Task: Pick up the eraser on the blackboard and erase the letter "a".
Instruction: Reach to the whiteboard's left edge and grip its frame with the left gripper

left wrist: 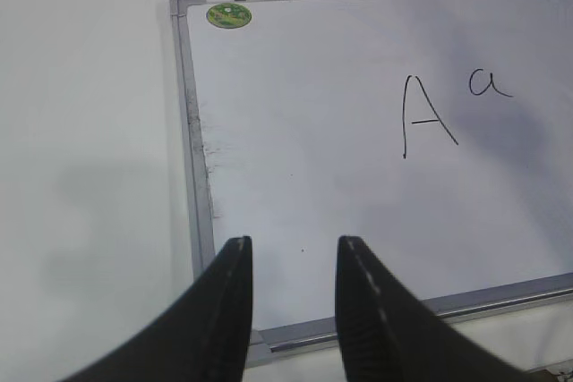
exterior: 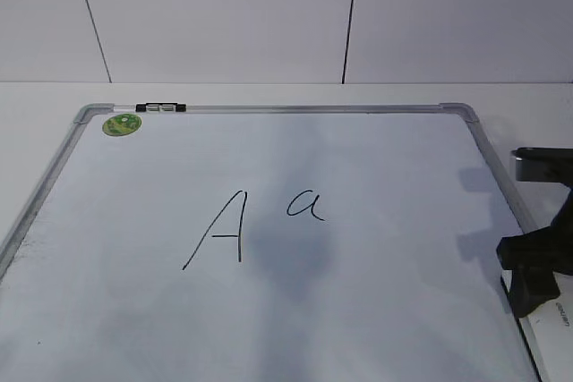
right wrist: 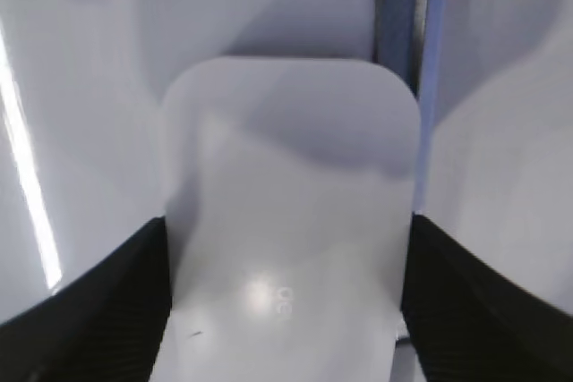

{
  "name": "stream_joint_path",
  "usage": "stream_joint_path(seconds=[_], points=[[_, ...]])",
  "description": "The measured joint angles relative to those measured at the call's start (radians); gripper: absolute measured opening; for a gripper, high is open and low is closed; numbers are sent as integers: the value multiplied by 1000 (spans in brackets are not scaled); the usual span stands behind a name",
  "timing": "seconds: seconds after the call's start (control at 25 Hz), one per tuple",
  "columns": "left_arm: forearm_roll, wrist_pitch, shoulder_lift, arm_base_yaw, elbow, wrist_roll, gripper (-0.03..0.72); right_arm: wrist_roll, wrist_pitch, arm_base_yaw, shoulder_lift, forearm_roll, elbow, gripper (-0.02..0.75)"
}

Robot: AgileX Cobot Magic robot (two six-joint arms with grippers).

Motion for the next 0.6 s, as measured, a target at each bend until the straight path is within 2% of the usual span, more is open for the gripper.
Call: stream_joint_path(seconds=[0.6], points=[[0, 0, 0, 0, 0, 0, 239, 0, -6, 0, 18, -4, 0, 592]])
